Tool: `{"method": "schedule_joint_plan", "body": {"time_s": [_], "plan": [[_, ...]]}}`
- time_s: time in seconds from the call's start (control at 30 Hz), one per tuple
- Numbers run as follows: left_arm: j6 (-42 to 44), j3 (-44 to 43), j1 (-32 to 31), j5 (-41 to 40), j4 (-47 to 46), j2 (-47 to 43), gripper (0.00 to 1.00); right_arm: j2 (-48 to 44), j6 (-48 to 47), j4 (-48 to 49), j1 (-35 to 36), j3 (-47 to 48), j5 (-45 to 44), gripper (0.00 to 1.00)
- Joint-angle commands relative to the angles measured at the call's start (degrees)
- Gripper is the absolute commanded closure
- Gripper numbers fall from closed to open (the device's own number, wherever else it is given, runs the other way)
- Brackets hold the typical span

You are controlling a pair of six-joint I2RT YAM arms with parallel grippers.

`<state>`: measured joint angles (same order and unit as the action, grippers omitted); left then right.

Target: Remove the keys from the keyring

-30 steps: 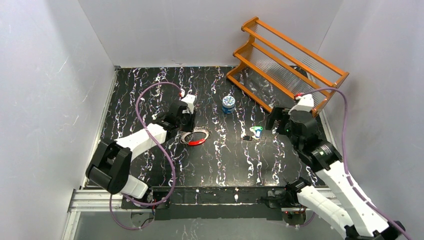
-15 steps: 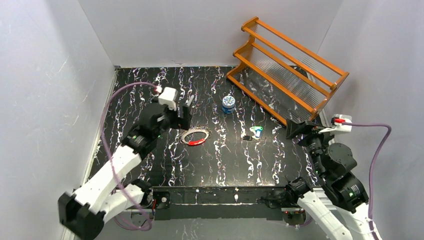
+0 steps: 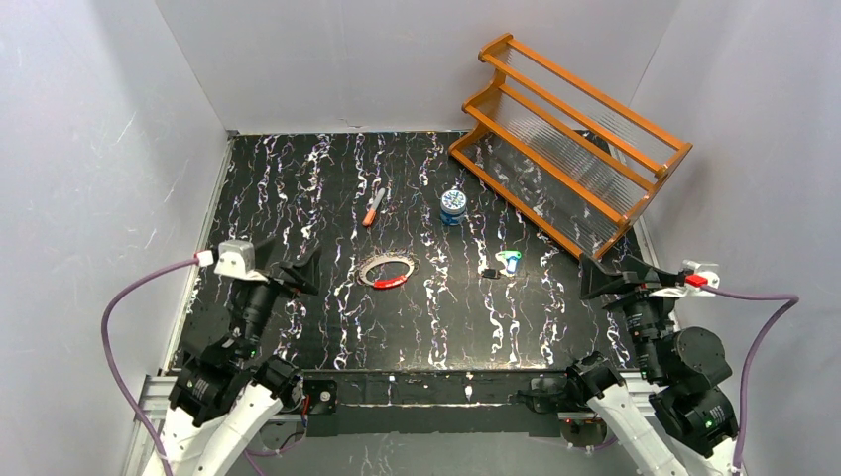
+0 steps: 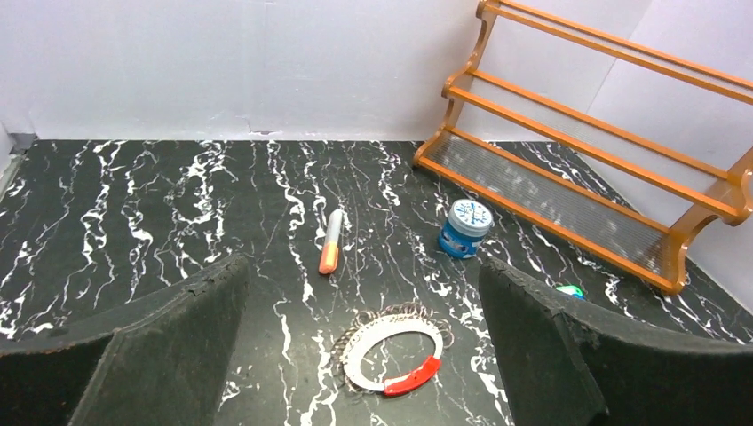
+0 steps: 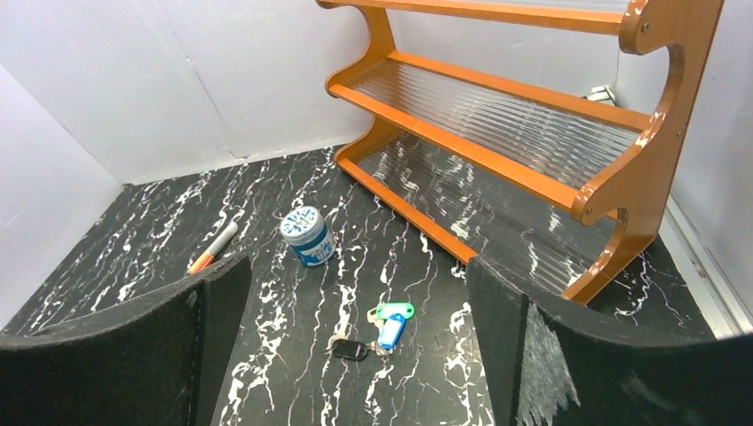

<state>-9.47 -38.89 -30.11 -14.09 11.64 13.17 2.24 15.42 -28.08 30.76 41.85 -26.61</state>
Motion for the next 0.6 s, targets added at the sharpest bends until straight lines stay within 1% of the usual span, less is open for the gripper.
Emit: {"method": "schedule_joint_plan", "body": {"time_s": [0.0,0.07,0.13,0.27,0.4,0.57], "plan": [[3.6,3.3,0.0,-0.3,2.0,-5.4,0.02,-1.4,1.2,0.4,-0.1,0.0,-2.4,0.01],[4.6,6.3,0.0,2.7,0.3,-9.0,0.02,-1.3,3.6,-0.8,0.0,-0.3,-6.4,0.01],[4.0,10.2,0.0,3.6,-1.6,-12.7,0.02,-1.7,5.6,-1.0,-0.1,-1.4,-8.8,0.01],[4.0,10.4,0.0,2.7,-1.5,-10.8,0.02,-1.7,10.4,-0.3,-0.1,-2.8,-12.0,0.01],[4.7,11.3,0.0,1.6,-1.5,-12.1,0.02,-1.7,12.4,0.6,0.0,-3.9,-12.8,0.01],[5.5,11.9,0.0,0.8,-1.6,-12.7,0.02,-1.7,11.6,1.6,-0.1,-4.6,-12.4,0.01]]}}
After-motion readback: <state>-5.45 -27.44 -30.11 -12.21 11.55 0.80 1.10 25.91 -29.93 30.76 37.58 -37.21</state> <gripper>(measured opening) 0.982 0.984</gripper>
